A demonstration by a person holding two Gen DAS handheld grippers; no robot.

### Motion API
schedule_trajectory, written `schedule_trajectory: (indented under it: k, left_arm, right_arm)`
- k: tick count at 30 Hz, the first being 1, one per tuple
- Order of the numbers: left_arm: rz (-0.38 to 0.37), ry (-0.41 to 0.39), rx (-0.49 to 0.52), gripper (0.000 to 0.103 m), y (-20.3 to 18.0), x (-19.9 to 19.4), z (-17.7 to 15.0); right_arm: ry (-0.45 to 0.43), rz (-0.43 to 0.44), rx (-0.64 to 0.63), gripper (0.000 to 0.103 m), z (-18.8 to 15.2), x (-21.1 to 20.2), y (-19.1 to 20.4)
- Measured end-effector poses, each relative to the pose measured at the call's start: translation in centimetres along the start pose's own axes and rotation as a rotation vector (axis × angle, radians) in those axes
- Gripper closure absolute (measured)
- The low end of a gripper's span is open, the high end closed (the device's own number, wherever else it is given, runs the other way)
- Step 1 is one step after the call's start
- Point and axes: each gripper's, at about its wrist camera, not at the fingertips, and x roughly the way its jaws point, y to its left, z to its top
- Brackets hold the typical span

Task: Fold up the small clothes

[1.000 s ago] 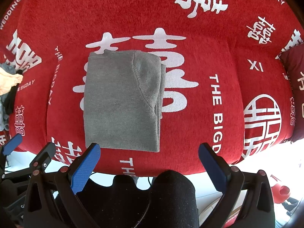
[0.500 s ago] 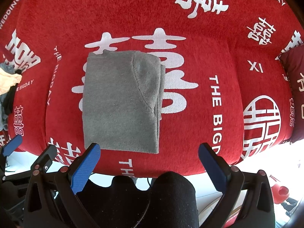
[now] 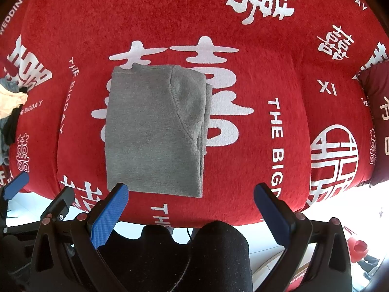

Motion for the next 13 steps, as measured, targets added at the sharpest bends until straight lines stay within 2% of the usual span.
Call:
schedule_trajectory:
  k: [7,13]
  left_arm:
    - [-0.003,-0.001,-0.001,0.000,0.14,0.09,0.00]
    - [-0.005,-0.035,0.020,0.000,0.02,-0.29,-0.12]
  right_arm:
    - [0.001,-0.001,-0.002,0.000,0.11,-0.01,0.07]
    - [0.002,-0.002,-0.002,0.000,-0.02,-0.09,0.16]
